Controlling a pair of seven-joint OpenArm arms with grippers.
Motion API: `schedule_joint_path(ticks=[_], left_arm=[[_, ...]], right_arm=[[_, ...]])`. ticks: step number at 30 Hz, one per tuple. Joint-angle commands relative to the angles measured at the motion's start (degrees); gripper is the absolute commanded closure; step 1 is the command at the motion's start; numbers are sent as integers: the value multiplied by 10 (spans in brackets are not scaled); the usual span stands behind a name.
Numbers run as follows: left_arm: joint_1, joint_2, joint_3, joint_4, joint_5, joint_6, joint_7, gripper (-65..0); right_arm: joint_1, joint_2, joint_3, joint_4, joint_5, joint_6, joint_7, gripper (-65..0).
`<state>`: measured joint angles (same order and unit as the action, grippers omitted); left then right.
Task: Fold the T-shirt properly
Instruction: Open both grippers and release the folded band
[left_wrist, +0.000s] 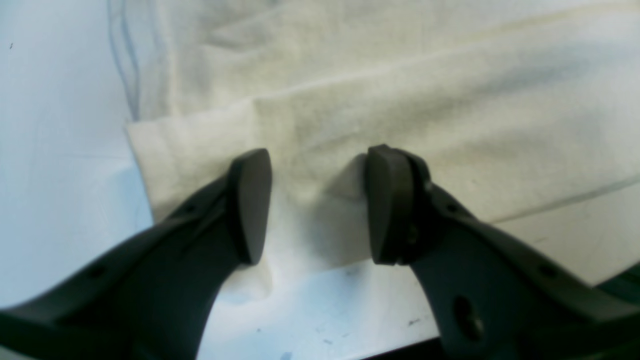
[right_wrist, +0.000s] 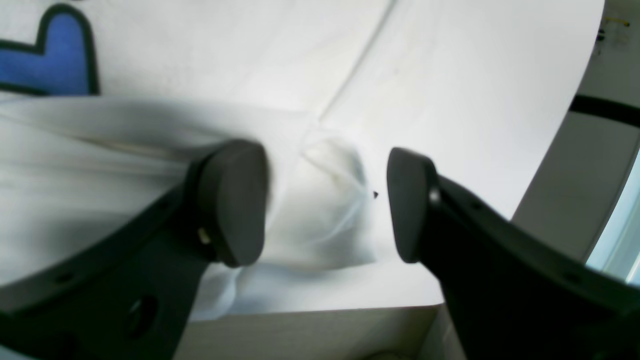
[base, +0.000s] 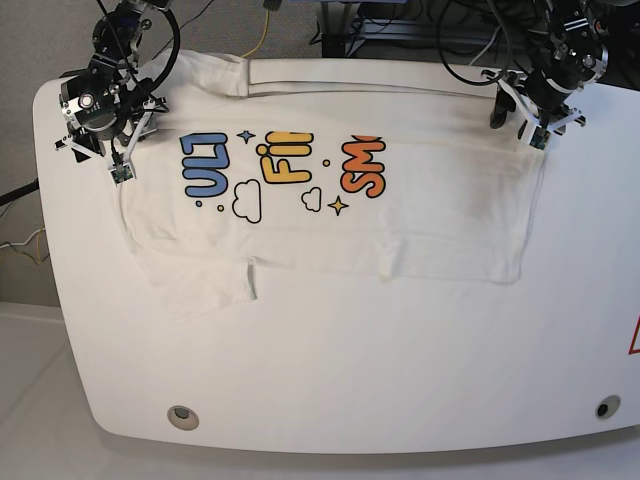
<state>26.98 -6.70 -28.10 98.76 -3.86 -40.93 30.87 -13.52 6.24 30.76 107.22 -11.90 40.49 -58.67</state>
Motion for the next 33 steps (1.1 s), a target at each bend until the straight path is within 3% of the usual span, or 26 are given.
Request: schedule_joint_path(ticks=[1, 33], left_arm=[[5, -6, -4, 11, 21, 9, 20, -292], [-21, -6, -20, 84, 20, 9, 21, -292]], right_arm=[[6, 7, 3, 12, -6, -5, 2, -387], [6, 7, 3, 24, -6, -5, 2, -387]])
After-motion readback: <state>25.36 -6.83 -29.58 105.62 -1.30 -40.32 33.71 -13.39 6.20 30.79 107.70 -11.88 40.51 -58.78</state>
